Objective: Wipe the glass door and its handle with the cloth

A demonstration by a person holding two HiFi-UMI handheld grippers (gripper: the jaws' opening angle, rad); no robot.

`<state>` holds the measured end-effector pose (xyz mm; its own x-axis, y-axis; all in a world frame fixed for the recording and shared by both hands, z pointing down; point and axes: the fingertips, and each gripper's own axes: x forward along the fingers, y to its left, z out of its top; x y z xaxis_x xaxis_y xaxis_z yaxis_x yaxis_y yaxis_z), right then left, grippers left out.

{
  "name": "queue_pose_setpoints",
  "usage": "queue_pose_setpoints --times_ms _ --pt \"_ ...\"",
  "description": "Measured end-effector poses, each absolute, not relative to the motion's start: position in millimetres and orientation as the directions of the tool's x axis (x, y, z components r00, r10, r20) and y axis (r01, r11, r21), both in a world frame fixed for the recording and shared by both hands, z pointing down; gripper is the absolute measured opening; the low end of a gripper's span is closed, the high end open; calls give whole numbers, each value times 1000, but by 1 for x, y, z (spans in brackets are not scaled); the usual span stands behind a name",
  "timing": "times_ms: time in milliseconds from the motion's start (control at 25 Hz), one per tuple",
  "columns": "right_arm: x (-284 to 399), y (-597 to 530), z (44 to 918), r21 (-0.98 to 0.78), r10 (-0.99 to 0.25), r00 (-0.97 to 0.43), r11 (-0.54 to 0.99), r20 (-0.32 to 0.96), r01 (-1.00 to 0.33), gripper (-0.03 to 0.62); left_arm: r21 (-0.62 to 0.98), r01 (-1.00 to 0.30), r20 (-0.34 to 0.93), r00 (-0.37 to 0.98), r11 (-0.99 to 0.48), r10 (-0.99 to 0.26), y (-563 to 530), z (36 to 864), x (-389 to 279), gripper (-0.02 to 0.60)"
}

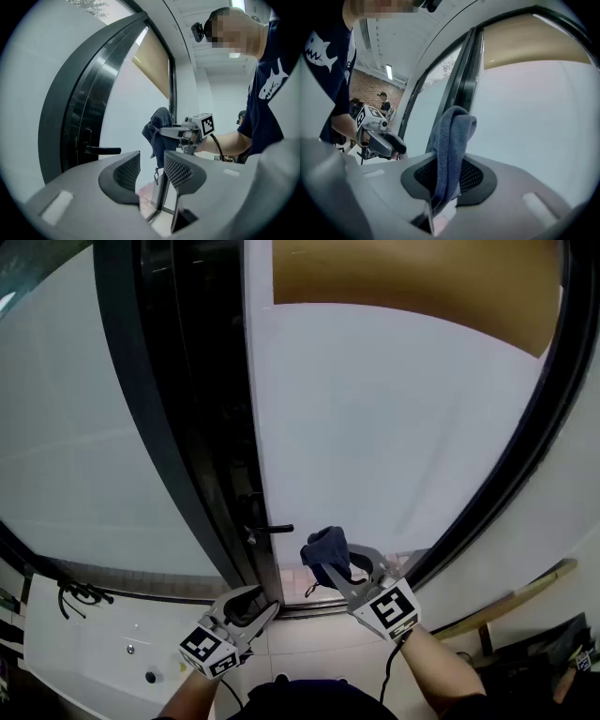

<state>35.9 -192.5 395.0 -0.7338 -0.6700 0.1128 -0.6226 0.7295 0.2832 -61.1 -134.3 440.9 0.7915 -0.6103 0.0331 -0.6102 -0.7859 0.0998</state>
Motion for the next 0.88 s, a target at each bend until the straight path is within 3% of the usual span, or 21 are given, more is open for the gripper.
queue_pose_setpoints --times_ms 560,880 --pt "-45 -258 351 475 -638 -766 702 86 -531 78 115 -659 26 750 -743 -661 -128 446 -93 189" --pt "-102 -295 346 646 -670 -733 613 120 -455 78 120 -682 36 729 -721 -683 -124 450 -109 189"
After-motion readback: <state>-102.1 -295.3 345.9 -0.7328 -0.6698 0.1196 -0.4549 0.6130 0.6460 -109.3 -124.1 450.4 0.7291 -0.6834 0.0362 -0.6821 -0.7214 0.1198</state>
